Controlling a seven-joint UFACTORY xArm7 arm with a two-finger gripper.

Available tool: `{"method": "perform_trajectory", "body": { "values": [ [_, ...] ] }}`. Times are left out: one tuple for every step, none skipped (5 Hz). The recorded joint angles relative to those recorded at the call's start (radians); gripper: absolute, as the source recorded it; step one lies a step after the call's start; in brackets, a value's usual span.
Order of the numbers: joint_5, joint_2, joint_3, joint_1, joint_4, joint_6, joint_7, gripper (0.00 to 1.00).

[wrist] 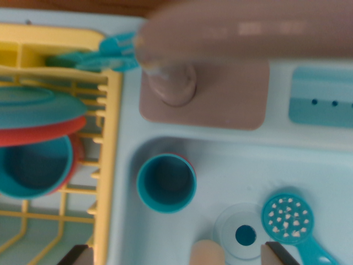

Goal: Pick detergent from the sink

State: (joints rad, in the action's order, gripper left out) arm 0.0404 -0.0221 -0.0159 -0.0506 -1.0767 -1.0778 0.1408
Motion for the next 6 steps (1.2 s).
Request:
{"method": "perform_trajectory", "body": {
  "values": [
    [0.0, 0.0, 0.0, 0.0, 0.0, 0.0, 0.0, 0.0],
    [0.0037, 0.0, -0.003, -0.0025, 0.046, 0.046, 0.009, 0.0],
    [0.0037, 0.0, -0.003, -0.0025, 0.046, 0.046, 0.009, 0.0],
    [0.0072, -0.001, -0.006, -0.0049, 0.089, 0.088, 0.016, 0.0],
    [0.0072, -0.001, -0.006, -0.0049, 0.089, 0.088, 0.016, 0.0],
    [0.0106, -0.001, -0.009, -0.0072, 0.131, 0.13, 0.024, 0.0]
  ]
}}
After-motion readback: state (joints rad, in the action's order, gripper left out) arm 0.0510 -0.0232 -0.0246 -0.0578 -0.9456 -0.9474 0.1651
